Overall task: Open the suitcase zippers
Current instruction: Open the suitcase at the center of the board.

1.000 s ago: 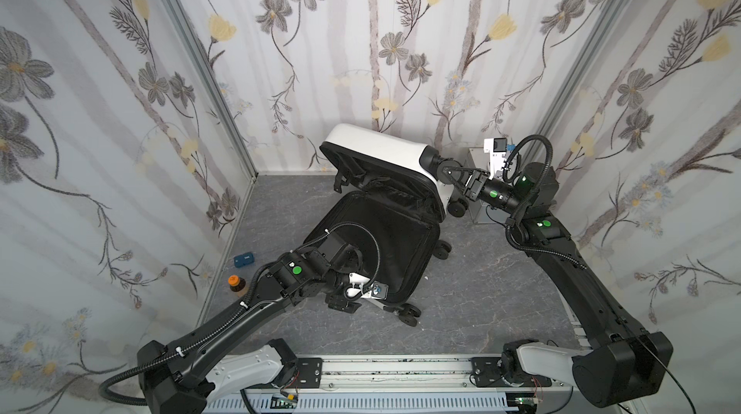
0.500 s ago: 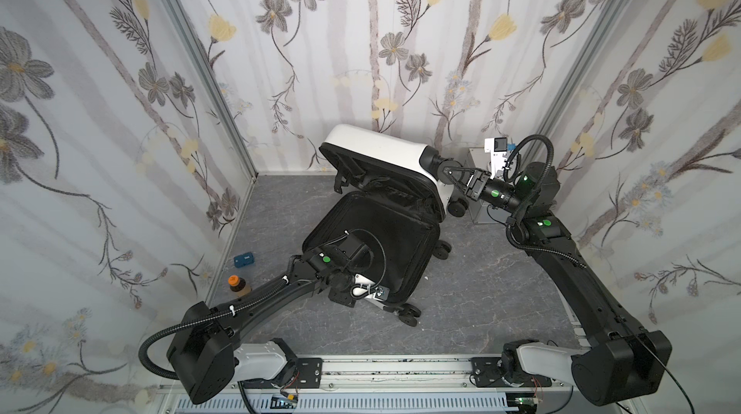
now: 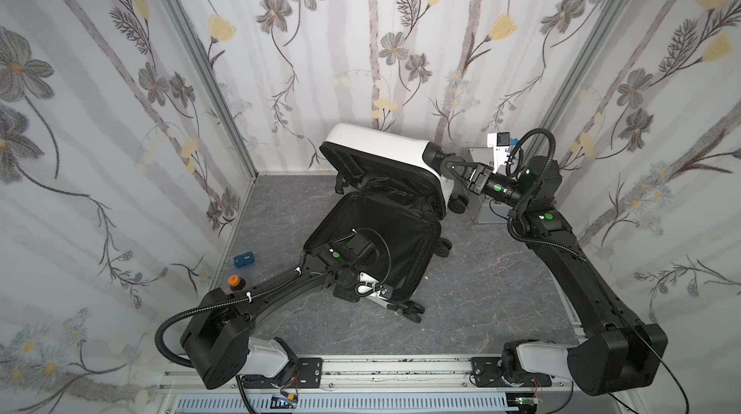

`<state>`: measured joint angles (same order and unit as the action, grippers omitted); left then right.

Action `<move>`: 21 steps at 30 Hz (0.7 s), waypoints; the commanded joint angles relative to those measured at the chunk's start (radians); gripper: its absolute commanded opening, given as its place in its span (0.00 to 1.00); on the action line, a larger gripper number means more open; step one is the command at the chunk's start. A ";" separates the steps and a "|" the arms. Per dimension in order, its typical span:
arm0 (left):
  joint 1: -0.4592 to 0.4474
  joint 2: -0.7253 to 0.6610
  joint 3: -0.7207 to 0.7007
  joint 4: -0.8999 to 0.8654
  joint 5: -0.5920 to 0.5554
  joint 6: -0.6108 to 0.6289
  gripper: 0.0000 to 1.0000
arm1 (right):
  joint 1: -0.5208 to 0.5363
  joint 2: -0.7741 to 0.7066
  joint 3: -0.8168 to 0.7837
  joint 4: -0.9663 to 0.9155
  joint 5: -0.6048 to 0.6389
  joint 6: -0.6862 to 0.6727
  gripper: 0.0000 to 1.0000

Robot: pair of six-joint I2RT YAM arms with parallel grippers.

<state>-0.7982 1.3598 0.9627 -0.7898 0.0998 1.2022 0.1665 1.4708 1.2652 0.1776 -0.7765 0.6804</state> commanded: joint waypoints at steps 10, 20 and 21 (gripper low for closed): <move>-0.164 -0.185 -0.056 -0.002 -0.030 -0.352 0.00 | -0.030 0.281 0.254 0.156 0.142 0.073 0.00; -0.223 -0.177 -0.108 0.065 -0.024 -0.524 0.00 | 0.012 0.465 0.358 0.080 0.278 0.039 0.00; -0.223 -0.176 -0.107 0.073 -0.016 -0.536 0.00 | 0.013 0.484 0.371 0.062 0.299 0.028 0.00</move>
<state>-1.0206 1.1835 0.8536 -0.8417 0.0757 0.7784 0.1768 1.9247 1.6108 0.2348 -0.5728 0.7513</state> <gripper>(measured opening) 0.087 0.411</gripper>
